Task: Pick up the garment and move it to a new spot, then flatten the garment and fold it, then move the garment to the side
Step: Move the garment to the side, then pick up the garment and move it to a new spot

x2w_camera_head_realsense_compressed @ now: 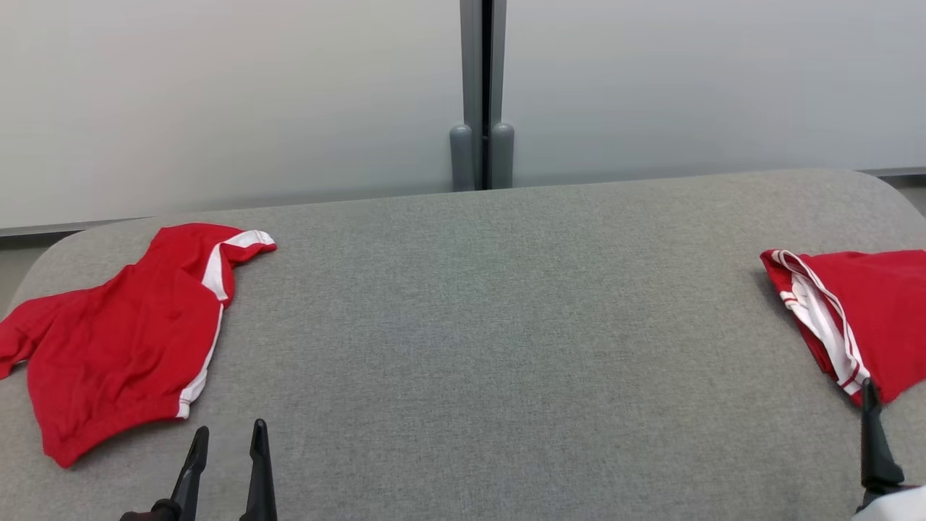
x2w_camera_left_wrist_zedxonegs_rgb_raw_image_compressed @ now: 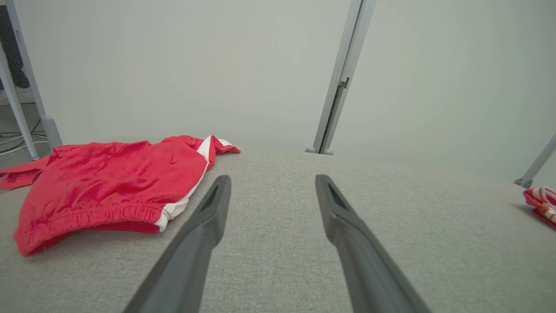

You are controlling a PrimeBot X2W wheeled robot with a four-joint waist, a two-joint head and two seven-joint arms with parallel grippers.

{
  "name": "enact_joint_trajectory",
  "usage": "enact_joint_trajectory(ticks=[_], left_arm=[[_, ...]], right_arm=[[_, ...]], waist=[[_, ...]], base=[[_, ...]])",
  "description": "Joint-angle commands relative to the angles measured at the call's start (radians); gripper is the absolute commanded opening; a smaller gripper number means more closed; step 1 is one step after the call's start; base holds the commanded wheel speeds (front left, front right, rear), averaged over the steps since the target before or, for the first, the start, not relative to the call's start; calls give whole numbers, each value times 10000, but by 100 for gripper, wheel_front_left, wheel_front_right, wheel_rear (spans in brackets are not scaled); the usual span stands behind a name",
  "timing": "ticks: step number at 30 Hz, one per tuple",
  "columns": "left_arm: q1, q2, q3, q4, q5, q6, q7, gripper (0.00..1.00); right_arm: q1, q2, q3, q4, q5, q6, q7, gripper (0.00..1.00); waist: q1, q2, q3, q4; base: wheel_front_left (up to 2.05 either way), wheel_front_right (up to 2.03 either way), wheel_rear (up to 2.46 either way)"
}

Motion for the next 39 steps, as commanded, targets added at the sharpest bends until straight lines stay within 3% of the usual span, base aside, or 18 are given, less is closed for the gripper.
enact_joint_trajectory(ticks=[1,11,22,27,35,39], left_arm=[[95,37,104,47,77,-59,-1,100],[159,40,292,143,143,-180,-1,100],[18,43,218,182,23,-127,-1,100],[-40,45,192,220,79,-117,-1,100],[251,42,403,110,101,-104,-1,100],[414,42,596,61,184,-213,-1,100]], right_arm=[[392,304,-231,-372,-114,-2,-43,100],[1324,998,-75,-823,-397,-2,-47,100],[1408,1054,201,-912,-531,-2,-47,100],[1481,1092,506,-1125,-404,-2,-47,100],[1357,1109,1180,-1162,-217,-2,-49,100],[1161,1021,1568,-1020,-166,-2,-49,100]], waist=[[0,0,-192,195],[0,0,-358,413],[0,0,-364,599],[0,0,-390,1311],[0,0,-430,3134],[0,0,-438,3609]], base=[[0,0,0],[0,0,0],[0,0,0],[0,0,0],[0,0,0],[0,0,0]])
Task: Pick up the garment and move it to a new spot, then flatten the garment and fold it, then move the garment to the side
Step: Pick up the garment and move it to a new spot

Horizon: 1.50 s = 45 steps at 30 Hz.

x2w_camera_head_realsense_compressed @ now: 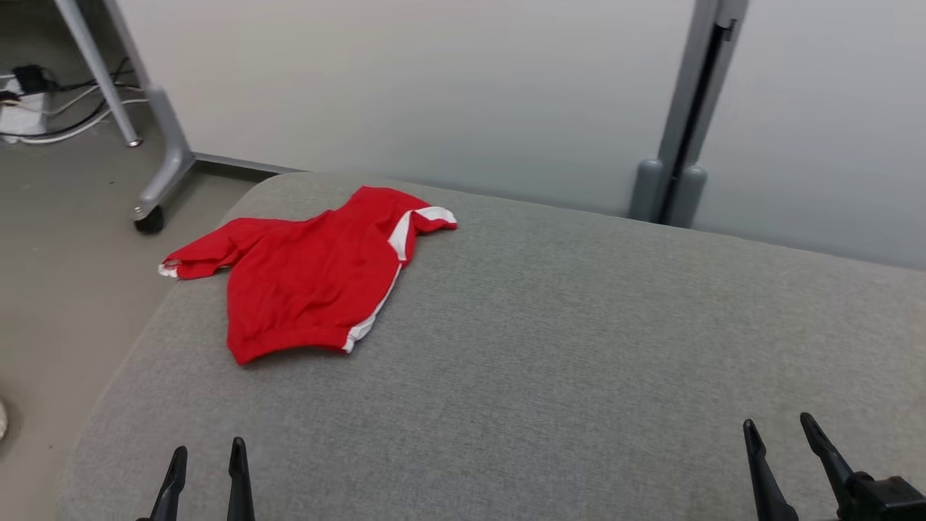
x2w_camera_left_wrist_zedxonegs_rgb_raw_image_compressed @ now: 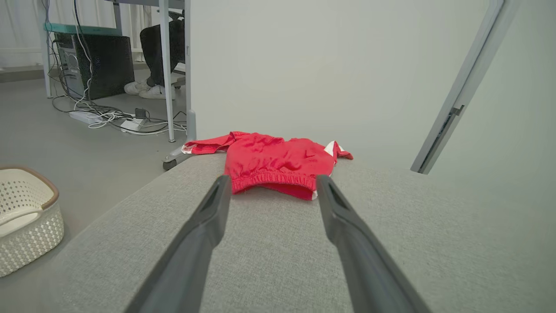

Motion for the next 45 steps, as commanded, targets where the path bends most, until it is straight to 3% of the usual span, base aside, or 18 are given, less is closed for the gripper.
enact_joint_trajectory(ticks=[1,10,13,18,22,23,25,28,29,30,31,39,45], left_arm=[[93,36,95,-27,117,-69,-1,100],[-588,35,51,-143,169,-309,-1,100],[-1548,21,-532,344,499,-513,-1,100],[-4147,42,-1442,2528,461,-549,146,100],[-6324,63,-1410,4660,459,-346,602,100],[-7117,186,-1244,5789,394,-122,1083,100],[-7862,310,-1037,6795,282,147,1683,100],[-8631,403,-740,8080,-96,214,2711,100],[-8808,417,-666,8393,-270,109,2989,63],[-8908,387,-611,8591,-381,33,3136,18],[-8980,392,-670,8766,-371,-75,3310,0],[-8955,555,-968,8279,-590,-784,2849,0],[-7734,178,-2156,5558,-1233,-1101,3350,0]], right_arm=[[-100,-83,64,27,67,-2,-47,100],[-254,-283,263,-41,142,-2,-49,100],[-561,-517,273,-187,148,-2,-48,100],[-1361,-1095,543,-528,181,-2,-48,100],[-1979,-1391,791,-714,289,-2,-48,100],[-2190,-1444,904,-762,327,-2,-48,100],[-2384,-1503,1053,-783,386,-2,-49,100],[-2477,-1486,1150,-769,465,-2,-49,100],[-2495,-1459,1123,-752,515,-2,-49,100],[-2499,-1438,1112,-737,528,-2,-49,100],[-2479,-1415,1088,-719,535,-2,-49,100],[-2286,-997,1165,-363,704,-2,-48,100],[-1912,-621,1107,-193,742,-2,-50,100]], waist=[[0,0,-13,397],[0,0,498,342],[0,0,1215,244],[0,0,2778,-97],[0,0,3775,-520],[0,0,4149,-741],[0,0,4444,-948],[0,0,4628,-1150],[0,0,4642,-1177],[0,0,4633,-1192],[0,0,4595,-1197],[0,0,3504,-1353],[0,0,2374,-1868]], base=[[0,0,0],[0,0,0],[0,0,0],[0,0,0],[0,0,0],[0,0,0],[0,0,0],[0,0,0],[0,0,0],[0,0,0],[0,0,0],[0,0,0],[0,0,0]])
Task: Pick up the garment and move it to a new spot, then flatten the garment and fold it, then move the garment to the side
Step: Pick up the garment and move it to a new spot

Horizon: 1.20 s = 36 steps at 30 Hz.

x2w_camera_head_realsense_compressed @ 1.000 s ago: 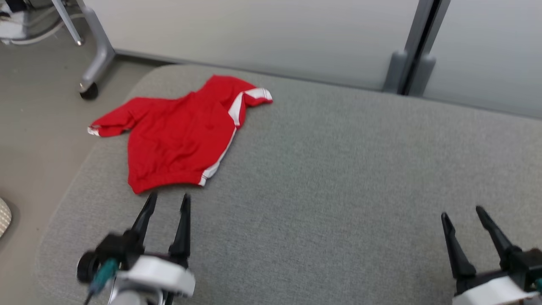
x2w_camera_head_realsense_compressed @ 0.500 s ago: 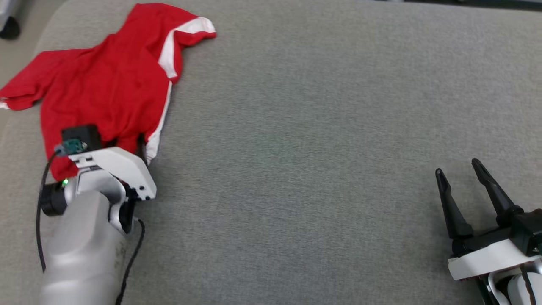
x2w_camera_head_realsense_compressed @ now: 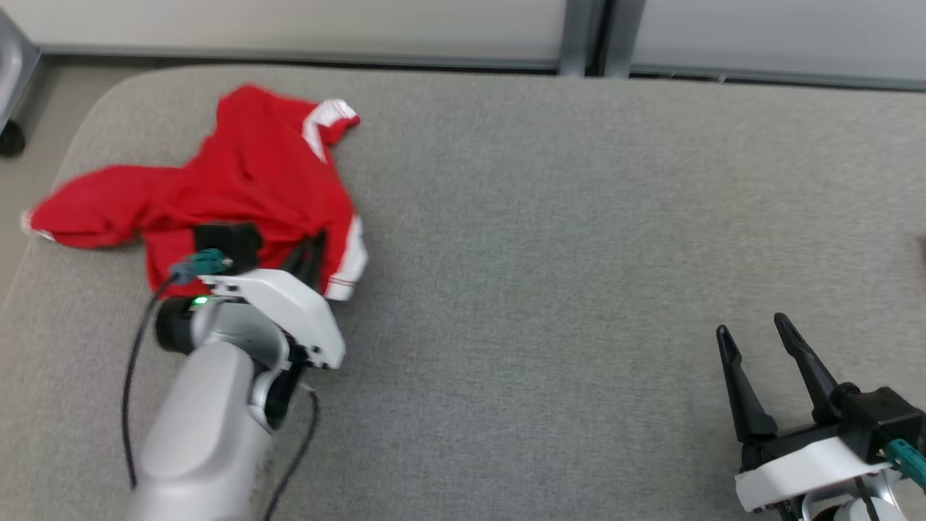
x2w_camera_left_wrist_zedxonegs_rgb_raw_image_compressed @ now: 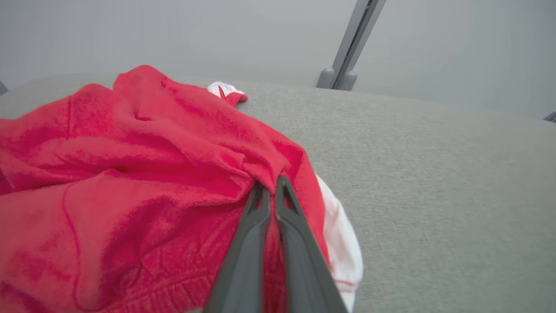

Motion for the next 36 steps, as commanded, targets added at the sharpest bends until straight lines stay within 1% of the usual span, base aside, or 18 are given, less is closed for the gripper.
enact_joint_trajectory(ticks=[1,4,8,9,10,11,12,15,19,23,26,28,29,30,31,33,34,36], left_arm=[[434,-73,-503,-1085,-283,-72,303,0],[1176,-145,-1582,-3445,-963,-87,1048,0],[1999,-149,-2783,-6461,-2525,-36,1945,0],[1999,-149,-2783,-6461,-2525,-36,1945,0],[2123,-153,-3022,-7092,-2947,95,2072,0],[2310,-164,-3479,-8112,-3662,439,2328,0],[2310,-164,-3479,-8112,-3662,439,2328,0],[2495,-153,-3789,-8935,-4568,1047,2574,0],[2948,-161,-3621,-8555,-5610,1700,2662,0],[3331,-3,-2986,-6881,-5966,2119,2454,0],[3373,104,-2486,-5250,-6251,2193,2290,0],[3249,134,-2274,-4348,-6477,1944,2235,0],[3201,126,-2105,-3934,-6673,1808,2159,20],[3203,106,-1983,-3519,-6840,1684,2103,49],[3156,119,-1959,-3204,-6834,1501,2008,100],[3227,105,-1858,-2709,-7038,1089,1755,100],[3308,78,-1863,-2617,-7106,743,1603,100],[3569,89,-1869,-2686,-7165,300,1241,100]], right_arm=[[157,56,-102,18,49,-2,-46,100],[302,180,-139,31,69,-2,-46,100],[361,286,-232,12,76,-1,-46,100],[361,286,-232,12,76,-1,-46,100],[377,314,-279,-8,80,-2,-46,100],[397,358,-377,-43,77,-2,-46,100],[397,358,-377,-43,77,-2,-46,100],[404,428,-491,-87,87,-2,-46,100],[456,516,-558,-73,147,-2,-48,100],[528,613,-647,-51,205,-2,-46,100],[518,638,-607,34,196,-2,-48,100],[456,650,-629,52,176,-2,-46,100],[436,655,-640,63,164,-2,-46,100],[423,656,-637,80,146,-1,-48,100],[410,656,-627,93,119,-2,-46,100],[409,634,-631,114,85,-2,-48,100],[434,612,-648,121,80,-2,-46,100],[570,566,-687,141,57,-2,-46,100]], waist=[[0,-1,-664,-517],[0,-1,-899,-940],[0,-1,-1020,-1626],[0,-1,-1020,-1626],[0,-1,-1029,-1807],[0,-1,-1014,-2146],[0,-1,-1014,-2146],[0,-1,-924,-2580],[0,-1,-771,-3053],[0,-1,-586,-3252],[0,-1,-510,-3285],[0,-1,-490,-3241],[0,-1,-499,-3208],[0,-1,-522,-3173],[0,-1,-557,-3132],[0,-1,-668,-3040],[0,-1,-748,-2993],[0,-1,-953,-2901]], base=[[0,0,0],[0,0,0],[0,0,0],[0,0,0],[0,0,0],[0,0,0],[0,0,0],[0,0,0],[0,0,0],[0,0,0],[0,0,0],[0,0,0],[0,0,0],[0,0,0],[0,0,0],[0,0,0],[0,0,0],[0,0,0]])
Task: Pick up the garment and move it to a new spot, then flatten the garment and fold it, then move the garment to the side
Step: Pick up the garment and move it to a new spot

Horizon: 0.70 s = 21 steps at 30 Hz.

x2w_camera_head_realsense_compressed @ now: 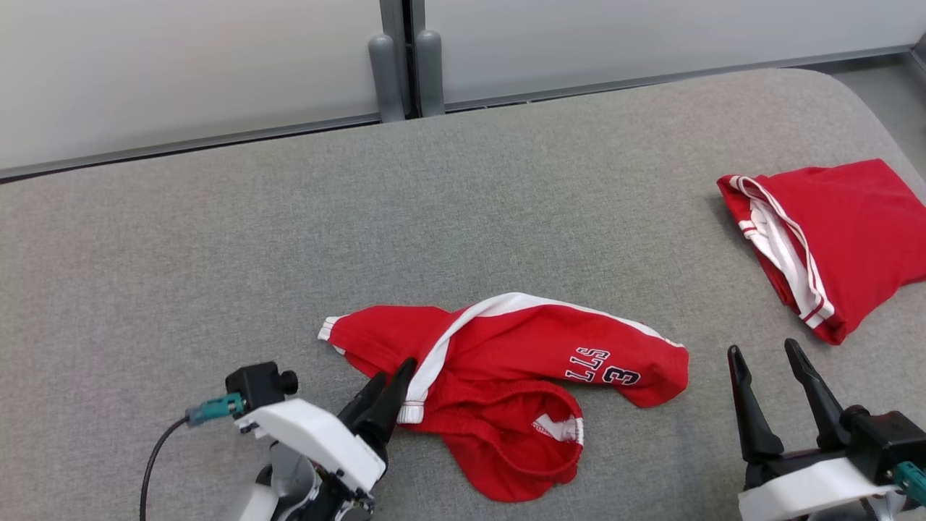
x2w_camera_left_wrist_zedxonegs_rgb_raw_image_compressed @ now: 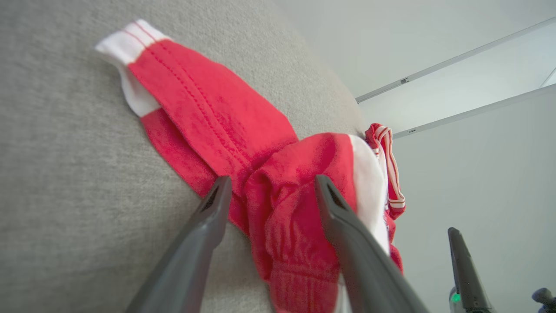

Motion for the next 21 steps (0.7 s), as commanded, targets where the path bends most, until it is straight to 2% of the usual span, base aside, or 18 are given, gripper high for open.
enact_joint_trajectory(ticks=[1,4,10,13,16,17,21], left_arm=[[344,136,-9,-110,84,-146,-233,100],[1134,659,38,-681,620,-302,-1325,100],[2937,1212,537,-1778,1918,375,-3702,100],[3543,1199,803,-2242,2458,568,-4289,100],[3984,1191,1088,-2307,3426,916,-4483,100],[3984,1191,1088,-2307,3426,916,-4483,100],[4409,571,2039,-2734,4495,1027,-4503,100]], right_arm=[[186,-105,-76,48,-50,-2,-46,100],[484,-204,-220,32,-108,-2,-46,100],[1194,-308,-824,-208,-191,-2,-46,100],[1529,-387,-1059,-300,-269,-1,-46,100],[1755,-435,-1170,-360,-350,-2,-46,100],[1755,-435,-1170,-360,-350,-2,-46,100],[1934,-342,-1441,-376,-414,-2,-46,100]], waist=[[0,0,-277,142],[0,0,-767,280],[0,0,-1430,808],[0,0,-1669,1170],[0,0,-1866,1430],[0,0,-1866,1430],[0,0,-2023,1646]], base=[[0,0,0],[0,0,0],[0,0,0],[0,0,0],[0,0,0],[0,0,0],[0,0,0]])
